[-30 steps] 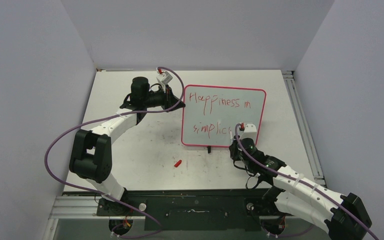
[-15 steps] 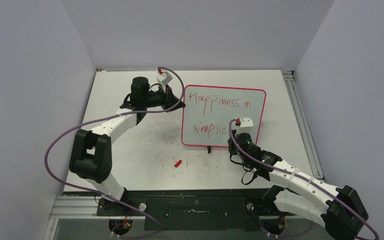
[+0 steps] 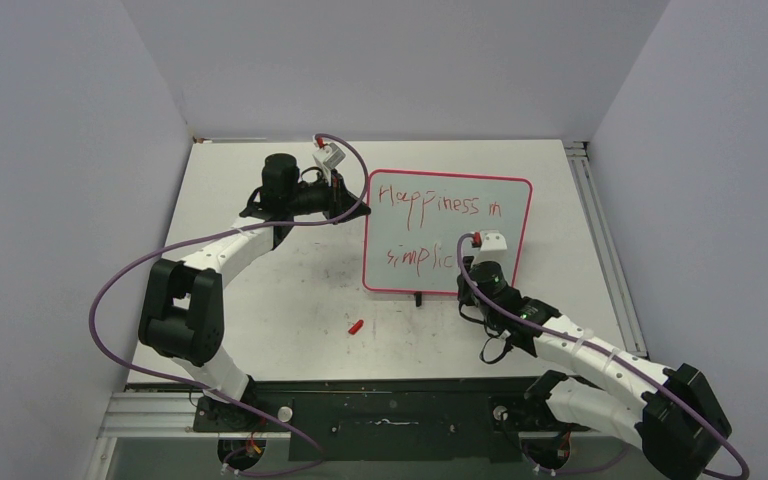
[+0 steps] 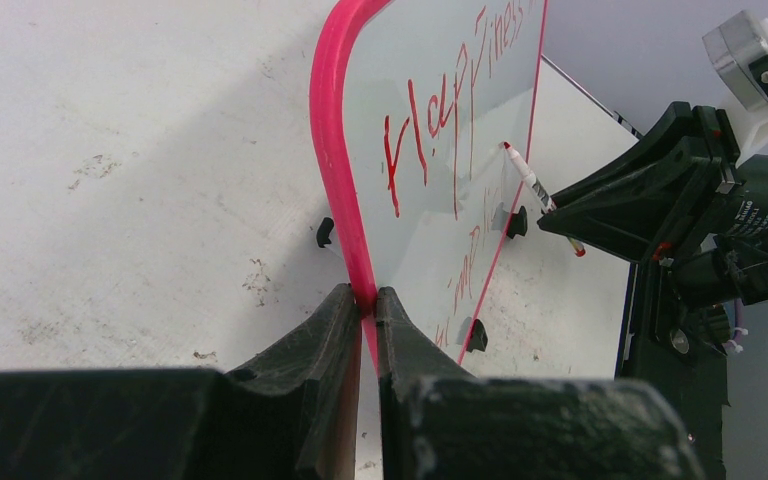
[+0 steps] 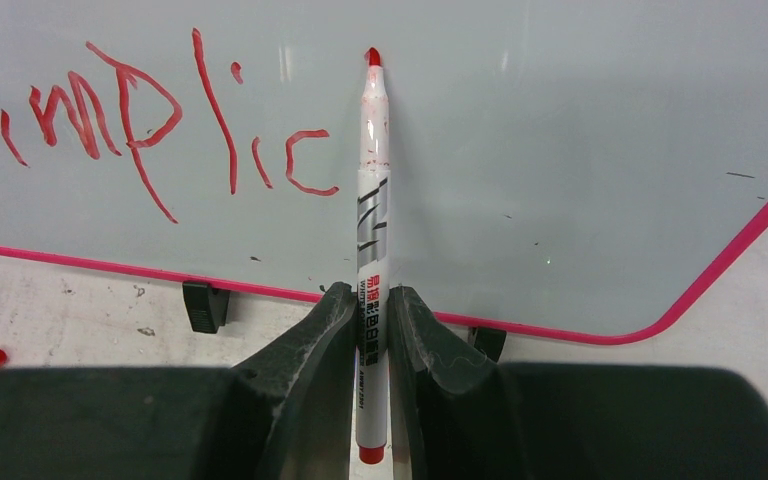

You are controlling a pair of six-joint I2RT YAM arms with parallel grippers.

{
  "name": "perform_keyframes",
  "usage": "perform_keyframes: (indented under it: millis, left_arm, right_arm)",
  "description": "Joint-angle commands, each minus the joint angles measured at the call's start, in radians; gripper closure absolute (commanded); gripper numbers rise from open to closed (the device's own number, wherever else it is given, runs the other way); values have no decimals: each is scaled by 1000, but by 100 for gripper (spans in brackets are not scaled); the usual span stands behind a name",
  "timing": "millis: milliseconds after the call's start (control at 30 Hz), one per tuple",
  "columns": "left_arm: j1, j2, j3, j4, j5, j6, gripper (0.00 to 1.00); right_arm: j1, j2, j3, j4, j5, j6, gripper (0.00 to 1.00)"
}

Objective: Write a sentence on the whiteboard

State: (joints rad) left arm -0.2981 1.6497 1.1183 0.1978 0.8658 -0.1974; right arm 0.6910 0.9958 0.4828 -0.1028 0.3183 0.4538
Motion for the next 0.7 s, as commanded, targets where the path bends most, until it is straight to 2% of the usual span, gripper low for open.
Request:
perform_keyframes:
  millis: [0, 333, 667]
  left_arm:
    - [8, -56, 23, 48, 29, 10, 100]
    - [8, -64, 23, 48, 30, 10, 100]
    - [8, -68, 19, 51, 29, 9, 100]
  right_arm:
    - [-21, 3, 13, 62, -26, -4, 95]
    - [-25, -124, 17, -3, -18, -17, 95]
    - [-26, -98, -32, -48, -33, 42, 95]
